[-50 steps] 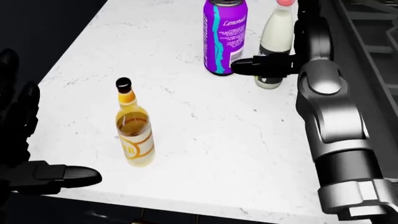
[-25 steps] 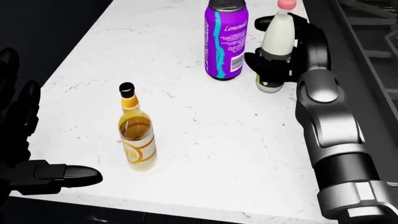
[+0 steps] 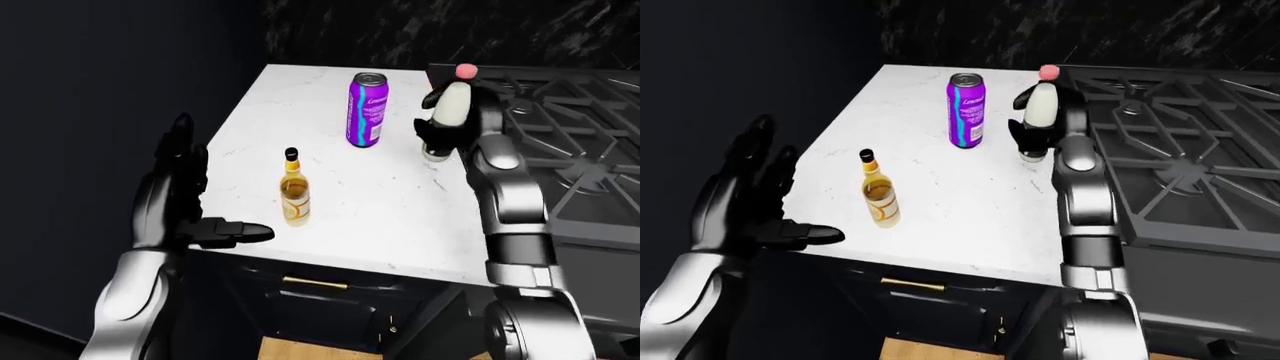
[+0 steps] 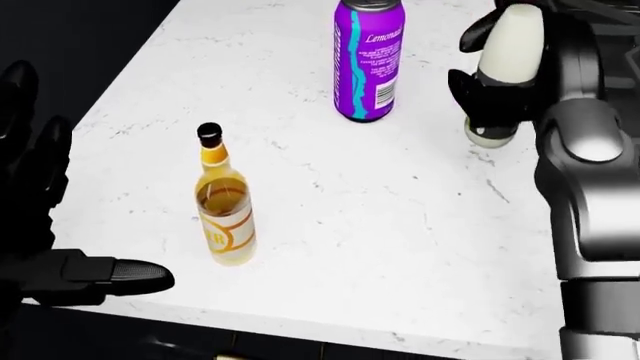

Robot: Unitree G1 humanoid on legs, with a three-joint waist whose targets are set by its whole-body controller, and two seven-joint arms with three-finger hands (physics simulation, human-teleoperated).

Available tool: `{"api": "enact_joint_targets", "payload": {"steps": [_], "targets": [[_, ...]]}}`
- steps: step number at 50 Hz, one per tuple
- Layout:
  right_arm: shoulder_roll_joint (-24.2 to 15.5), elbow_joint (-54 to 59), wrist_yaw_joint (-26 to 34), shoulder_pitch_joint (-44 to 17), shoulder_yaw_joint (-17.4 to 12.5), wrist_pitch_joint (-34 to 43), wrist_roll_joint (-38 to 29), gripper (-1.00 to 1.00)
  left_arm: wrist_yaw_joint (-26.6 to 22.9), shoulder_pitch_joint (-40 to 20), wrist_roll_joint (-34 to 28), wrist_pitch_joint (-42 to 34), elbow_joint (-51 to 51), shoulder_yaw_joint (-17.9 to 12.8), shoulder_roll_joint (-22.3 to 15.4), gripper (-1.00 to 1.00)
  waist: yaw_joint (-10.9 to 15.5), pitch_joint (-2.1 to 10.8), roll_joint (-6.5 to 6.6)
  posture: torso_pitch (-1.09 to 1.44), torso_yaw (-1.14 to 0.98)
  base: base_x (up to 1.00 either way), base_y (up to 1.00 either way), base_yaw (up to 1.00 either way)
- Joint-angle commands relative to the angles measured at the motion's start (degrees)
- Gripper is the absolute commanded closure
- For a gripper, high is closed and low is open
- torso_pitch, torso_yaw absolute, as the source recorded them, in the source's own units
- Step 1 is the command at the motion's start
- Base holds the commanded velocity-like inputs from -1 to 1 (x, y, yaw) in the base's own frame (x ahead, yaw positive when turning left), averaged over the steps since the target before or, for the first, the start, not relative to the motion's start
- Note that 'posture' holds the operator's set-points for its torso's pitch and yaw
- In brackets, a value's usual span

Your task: Move the drinks to the dining counter.

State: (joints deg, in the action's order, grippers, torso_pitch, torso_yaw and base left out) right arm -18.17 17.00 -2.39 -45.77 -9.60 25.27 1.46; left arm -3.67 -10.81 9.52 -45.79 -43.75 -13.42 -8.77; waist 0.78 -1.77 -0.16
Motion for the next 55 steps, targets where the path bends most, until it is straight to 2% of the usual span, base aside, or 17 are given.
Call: {"api": "enact_joint_targets", "payload": {"steps": [1, 5, 10, 12, 18, 21, 31, 55], "targets": [[-1.29, -5.23, 0.22, -1.87, -0.99, 0.77, 0.63, 1.00, 0.06, -1.02, -0.58, 1.55, -1.47, 0.84, -0.02, -1.00, -0.01, 1.42, -0.18, 0.00, 0.00, 0.00, 0.00, 0.00], [-2.37, -11.57, 0.14, -1.14, -2.13, 5.00, 2.17, 1.00, -0.01, -1.20, -2.50, 2.12, -0.68, 4.26, 1.21, -1.00, 0.02, 1.41, -0.31, 0.00, 0.00, 0.00, 0.00, 0.00], [-2.98, -14.22, 0.12, -1.07, -2.39, 6.53, 3.24, 1.00, -0.28, -2.55, -4.13, 1.84, 0.37, 6.07, 1.95, -1.00, -0.06, 1.37, -0.55, 0.00, 0.00, 0.00, 0.00, 0.00], [-3.06, -16.09, 0.08, -1.13, -2.41, 7.86, 3.63, 1.00, -0.36, -3.08, -5.48, 2.10, 1.21, 7.80, 2.31, -1.00, -0.16, 1.37, -0.63, 0.00, 0.00, 0.00, 0.00, 0.00], [-3.26, -17.74, 0.04, -1.36, -2.55, 8.87, 4.45, 1.00, -1.43, -3.83, -10.53, 7.40, 8.56, 11.32, 3.58, -1.00, -0.01, 1.40, -0.80, 0.00, 0.00, 0.00, 0.00, 0.00], [-3.24, -19.89, -0.11, -1.32, -2.44, 10.73, 4.64, 1.00, -2.17, -4.30, -12.15, 7.54, 9.39, 11.78, 4.07, -1.00, -0.03, 1.54, -0.89, 0.00, 0.00, 0.00, 0.00, 0.00], [-2.76, -19.20, -0.08, -1.18, -2.04, 9.78, 4.34, 1.00, -4.24, -5.97, -18.49, 7.35, 11.63, 13.75, 4.97, -1.00, -0.10, 1.54, -1.05, 0.00, 0.00, 0.00, 0.00, 0.00], [-2.32, -17.75, -0.19, -0.38, -2.08, 7.96, 4.27, 1.00, -5.39, -6.64, -21.79, 12.11, 18.65, 17.33, 8.79, -1.00, 0.08, 1.67, -1.44, 0.00, 0.00, 0.00, 0.00, 0.00]]}}
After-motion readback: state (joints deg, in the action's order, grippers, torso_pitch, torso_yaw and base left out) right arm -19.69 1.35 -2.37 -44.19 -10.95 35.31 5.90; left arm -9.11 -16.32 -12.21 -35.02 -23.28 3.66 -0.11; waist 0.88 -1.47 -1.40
